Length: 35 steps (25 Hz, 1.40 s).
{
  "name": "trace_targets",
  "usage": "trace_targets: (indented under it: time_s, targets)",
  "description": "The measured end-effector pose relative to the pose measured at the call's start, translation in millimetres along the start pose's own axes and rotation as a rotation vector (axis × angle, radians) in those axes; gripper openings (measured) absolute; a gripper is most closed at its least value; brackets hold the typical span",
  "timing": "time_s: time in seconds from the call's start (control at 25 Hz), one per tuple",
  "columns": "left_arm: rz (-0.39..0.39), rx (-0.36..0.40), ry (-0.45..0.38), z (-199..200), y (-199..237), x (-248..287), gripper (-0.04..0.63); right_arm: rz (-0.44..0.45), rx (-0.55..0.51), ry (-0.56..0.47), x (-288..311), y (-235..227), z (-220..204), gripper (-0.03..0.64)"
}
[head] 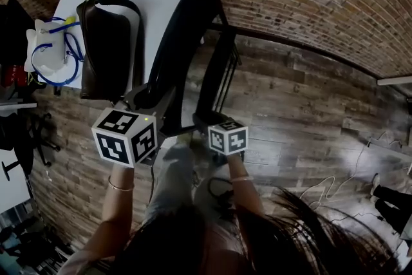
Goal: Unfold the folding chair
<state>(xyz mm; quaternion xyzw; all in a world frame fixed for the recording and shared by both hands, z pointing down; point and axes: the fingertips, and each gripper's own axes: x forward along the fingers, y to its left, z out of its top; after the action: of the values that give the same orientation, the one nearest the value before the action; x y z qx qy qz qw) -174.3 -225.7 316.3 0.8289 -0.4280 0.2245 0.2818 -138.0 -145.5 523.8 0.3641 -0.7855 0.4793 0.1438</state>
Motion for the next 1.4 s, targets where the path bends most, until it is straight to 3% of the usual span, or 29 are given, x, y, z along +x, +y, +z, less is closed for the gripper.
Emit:
trace_targets:
  time_s: [1.4]
  targets:
    - [0.029,-0.034,-0.069,-4.5,-39.8,16.3,0.075,0.082,0.072,0.044,-92.5,-73.7,-26.2,0.156]
